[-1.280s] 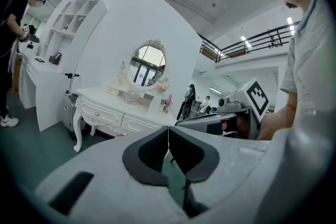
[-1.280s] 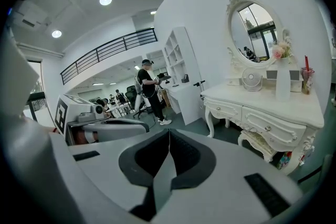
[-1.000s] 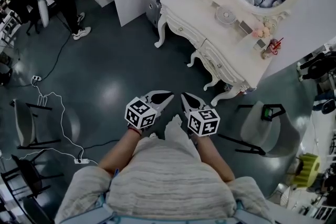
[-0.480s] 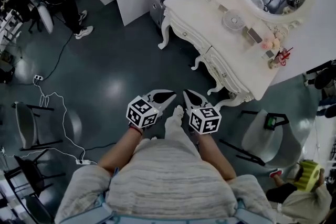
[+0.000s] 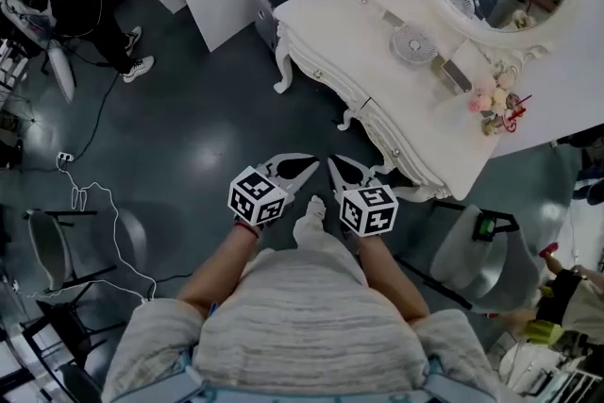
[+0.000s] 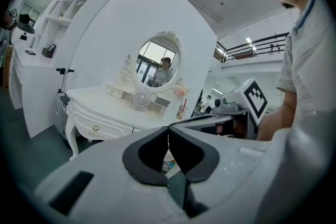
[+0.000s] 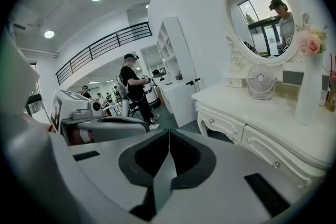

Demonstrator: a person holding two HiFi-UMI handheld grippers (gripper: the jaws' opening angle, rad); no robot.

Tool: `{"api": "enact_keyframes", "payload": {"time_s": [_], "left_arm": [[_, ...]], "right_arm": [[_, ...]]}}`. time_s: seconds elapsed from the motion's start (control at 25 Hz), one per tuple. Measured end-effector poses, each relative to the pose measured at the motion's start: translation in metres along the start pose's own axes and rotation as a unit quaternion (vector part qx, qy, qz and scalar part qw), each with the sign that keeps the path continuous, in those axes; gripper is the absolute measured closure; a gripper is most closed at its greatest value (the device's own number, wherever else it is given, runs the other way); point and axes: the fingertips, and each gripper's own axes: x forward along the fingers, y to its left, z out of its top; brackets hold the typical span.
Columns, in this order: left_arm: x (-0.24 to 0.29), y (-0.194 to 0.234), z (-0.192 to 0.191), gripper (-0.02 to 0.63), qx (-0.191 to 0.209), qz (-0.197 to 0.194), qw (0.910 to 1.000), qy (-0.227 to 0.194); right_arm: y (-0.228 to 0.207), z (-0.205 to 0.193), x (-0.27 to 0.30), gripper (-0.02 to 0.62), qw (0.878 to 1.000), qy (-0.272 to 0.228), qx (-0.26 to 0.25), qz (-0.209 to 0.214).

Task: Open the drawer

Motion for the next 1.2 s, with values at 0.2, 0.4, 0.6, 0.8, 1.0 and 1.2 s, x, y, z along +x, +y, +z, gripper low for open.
{"api": "enact_keyframes", "payload": {"time_s": [0.2,0.4,0.6,0.8,1.0,1.2], "left_arm": [[0.034,0.029,0.023,0.592,-0.001,0.015,0.9999,0.003],[0.061,0.053,0.042,0.592,0.003,0.030,0.9995,0.008],[0.085,0.070,0.053,0.592,0.008,0.042,0.9990,0.014],[0.102,0.078,0.054,0.592,0.010,0.047,0.9986,0.022],[0.113,0.080,0.050,0.592,0.006,0.039,0.9988,0.030],[0.122,0.088,0.045,0.592,0.008,0.038,0.9984,0.041]], "right_arm": [[-0.036,0.022,0.019,0.586,1.000,0.002,0.005,0.006],[-0.070,0.047,0.034,0.586,1.000,-0.002,0.004,0.012],[-0.097,0.063,0.047,0.586,1.000,-0.002,-0.003,0.021],[-0.115,0.067,0.055,0.586,1.000,0.001,-0.005,0.025],[-0.124,0.060,0.059,0.586,1.000,0.010,0.003,0.024],[-0.131,0.055,0.062,0.586,1.000,0.010,0.015,0.015]]}}
